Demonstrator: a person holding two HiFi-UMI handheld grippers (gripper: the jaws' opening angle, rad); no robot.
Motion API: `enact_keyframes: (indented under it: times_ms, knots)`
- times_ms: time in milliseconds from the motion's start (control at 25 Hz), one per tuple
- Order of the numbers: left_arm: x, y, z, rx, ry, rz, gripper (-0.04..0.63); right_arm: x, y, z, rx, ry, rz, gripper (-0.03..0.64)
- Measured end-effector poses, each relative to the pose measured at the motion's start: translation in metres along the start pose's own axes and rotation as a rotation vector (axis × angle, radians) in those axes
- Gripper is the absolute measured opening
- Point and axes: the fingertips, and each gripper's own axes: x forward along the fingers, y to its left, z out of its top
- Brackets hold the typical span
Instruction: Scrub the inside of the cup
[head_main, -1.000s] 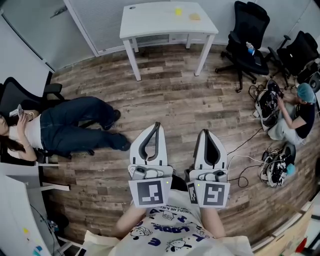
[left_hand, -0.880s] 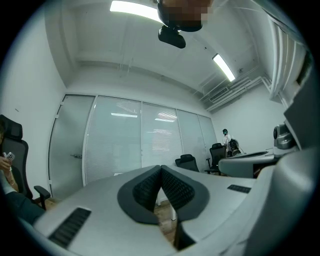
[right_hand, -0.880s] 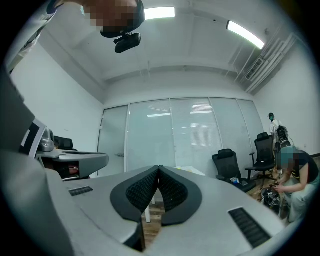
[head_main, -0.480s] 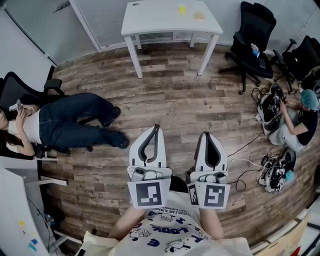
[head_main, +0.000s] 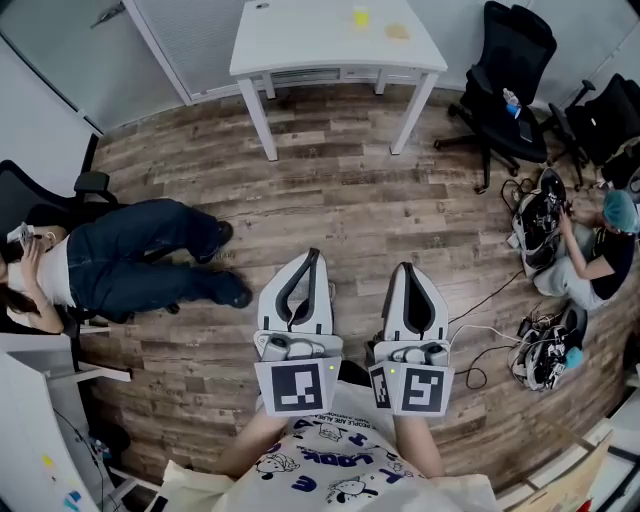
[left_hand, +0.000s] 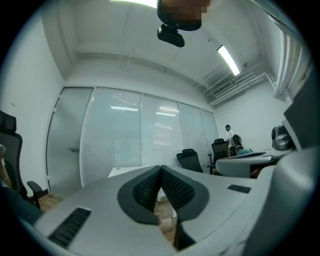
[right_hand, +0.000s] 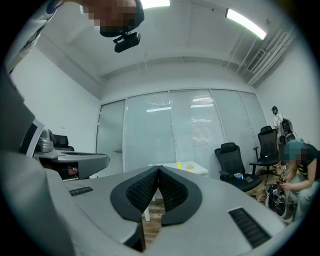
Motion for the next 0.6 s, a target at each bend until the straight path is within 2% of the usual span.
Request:
enact_keyframes:
  times_ms: [200,600]
  knots:
    - [0.057,0.017,0.007,0.007,-0.028,-0.017,0.026,0.059,-0.011,0.001,-0.001,-0.002,-0.008,0.002]
    - [0.177,0.066,0.008,0.007,-0.024,-0.034,0.026,0.181,-0.024,0.004,-0.002,0.004,-0.014,0.002]
